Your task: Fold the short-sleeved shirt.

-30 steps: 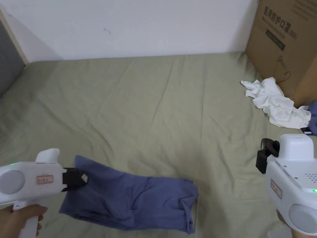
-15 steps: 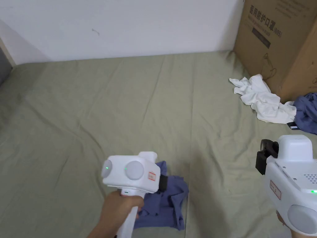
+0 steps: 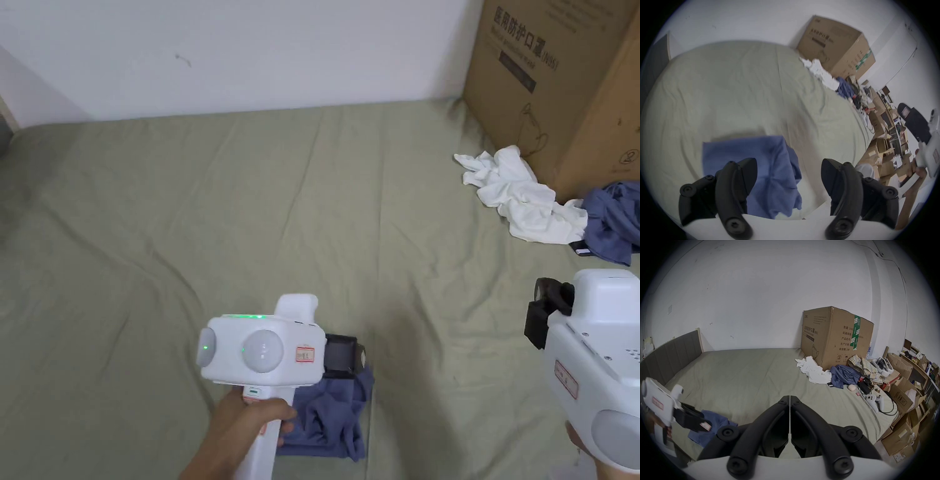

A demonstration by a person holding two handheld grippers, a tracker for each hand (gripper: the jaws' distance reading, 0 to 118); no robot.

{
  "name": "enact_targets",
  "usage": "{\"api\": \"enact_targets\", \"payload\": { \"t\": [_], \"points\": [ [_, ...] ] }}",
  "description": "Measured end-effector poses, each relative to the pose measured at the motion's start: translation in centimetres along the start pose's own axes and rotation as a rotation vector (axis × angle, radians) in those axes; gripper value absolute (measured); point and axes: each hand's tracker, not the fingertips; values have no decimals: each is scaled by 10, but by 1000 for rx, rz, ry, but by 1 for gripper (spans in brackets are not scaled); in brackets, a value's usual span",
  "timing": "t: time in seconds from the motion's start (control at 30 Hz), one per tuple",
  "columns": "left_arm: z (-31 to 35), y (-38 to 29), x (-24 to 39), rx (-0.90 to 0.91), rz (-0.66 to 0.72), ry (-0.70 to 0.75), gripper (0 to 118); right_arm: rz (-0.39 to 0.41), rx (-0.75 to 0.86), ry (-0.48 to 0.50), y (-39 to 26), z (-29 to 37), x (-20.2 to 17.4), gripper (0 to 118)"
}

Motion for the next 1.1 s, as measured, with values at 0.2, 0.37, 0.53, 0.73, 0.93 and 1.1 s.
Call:
{"api": "enact_targets", "payload": {
  "t": [0.2,0.37,0.53,0.73,0.93,1.1],
  "points": [
    [35,-4,-26,138,-42,97,93,-2,16,23,5,0,-9,3],
    [24,-30,-42,215,-85,168,79,2,15,34,5,0,-12,3],
    [-6,-51,-37,138,-119,146,8,3,6,29,3,-1,-9,3],
    [-53,-74,-18,38,-161,121,7,0,-4,11,1,-1,0,3],
    [-89,-83,11,3,-240,143,7,-2,-18,-11,-3,-3,10,3],
    [-97,-84,22,11,-256,151,7,-10,-24,-18,-5,-4,11,3]
  ]
}}
